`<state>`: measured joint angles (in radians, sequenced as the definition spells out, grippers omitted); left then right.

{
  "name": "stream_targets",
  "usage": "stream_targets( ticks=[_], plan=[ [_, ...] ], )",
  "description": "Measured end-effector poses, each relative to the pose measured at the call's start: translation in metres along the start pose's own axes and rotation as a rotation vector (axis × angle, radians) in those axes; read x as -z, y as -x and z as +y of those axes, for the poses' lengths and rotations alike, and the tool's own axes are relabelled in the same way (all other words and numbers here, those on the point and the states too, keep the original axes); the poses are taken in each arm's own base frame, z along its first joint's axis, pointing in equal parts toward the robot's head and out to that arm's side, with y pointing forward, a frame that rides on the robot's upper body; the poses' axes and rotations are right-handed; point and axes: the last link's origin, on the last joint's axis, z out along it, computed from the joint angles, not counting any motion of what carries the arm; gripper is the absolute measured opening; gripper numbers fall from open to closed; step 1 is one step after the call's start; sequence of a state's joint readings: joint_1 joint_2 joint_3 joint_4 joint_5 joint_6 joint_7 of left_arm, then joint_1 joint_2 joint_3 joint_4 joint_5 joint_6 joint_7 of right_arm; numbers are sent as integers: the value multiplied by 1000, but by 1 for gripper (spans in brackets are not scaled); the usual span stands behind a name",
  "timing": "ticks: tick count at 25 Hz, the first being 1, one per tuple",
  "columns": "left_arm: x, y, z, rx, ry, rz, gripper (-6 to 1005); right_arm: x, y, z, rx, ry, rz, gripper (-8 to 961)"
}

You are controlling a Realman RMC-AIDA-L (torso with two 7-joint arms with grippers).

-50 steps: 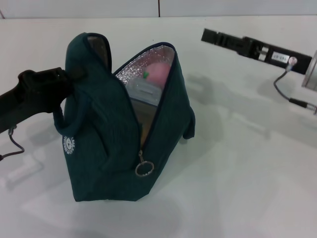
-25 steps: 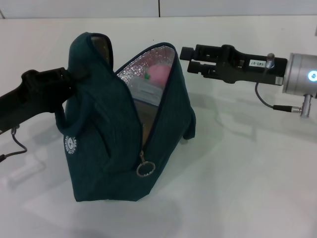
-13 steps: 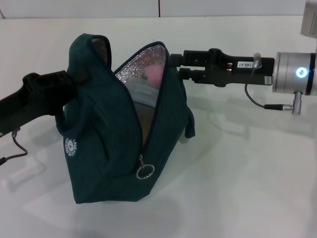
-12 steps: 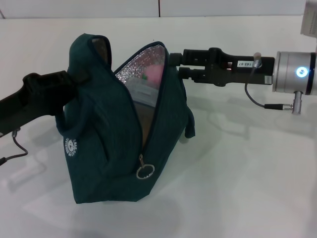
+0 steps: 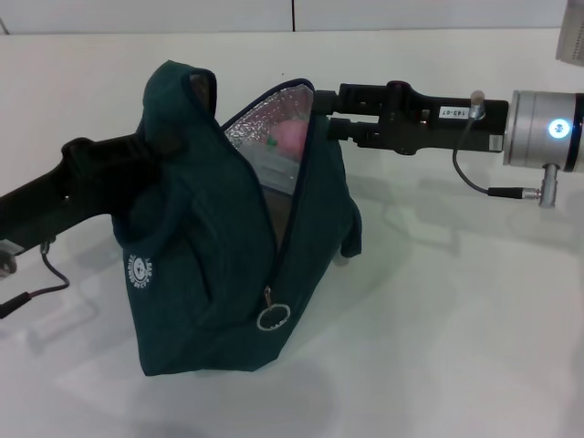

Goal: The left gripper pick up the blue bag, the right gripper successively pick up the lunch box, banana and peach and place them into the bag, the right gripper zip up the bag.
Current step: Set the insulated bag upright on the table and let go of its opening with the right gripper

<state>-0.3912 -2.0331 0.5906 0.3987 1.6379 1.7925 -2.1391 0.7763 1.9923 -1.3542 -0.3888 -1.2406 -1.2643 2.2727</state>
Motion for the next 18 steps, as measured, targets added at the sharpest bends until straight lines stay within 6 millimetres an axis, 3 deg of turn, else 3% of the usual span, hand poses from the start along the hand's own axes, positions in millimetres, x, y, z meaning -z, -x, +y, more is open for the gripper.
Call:
stream_targets(
  ticks=[10, 16, 18],
  plan=[
    [-5, 5, -1, 1, 11, -6, 37, -5, -10, -6, 27, -32, 38, 607],
    [-4, 5, -1, 0, 9, -5, 37, 13, -8, 0, 119, 51, -54, 512],
    [-4, 5, -1, -1, 9, -6, 37, 14, -7, 1, 127, 53, -56, 413]
  ],
)
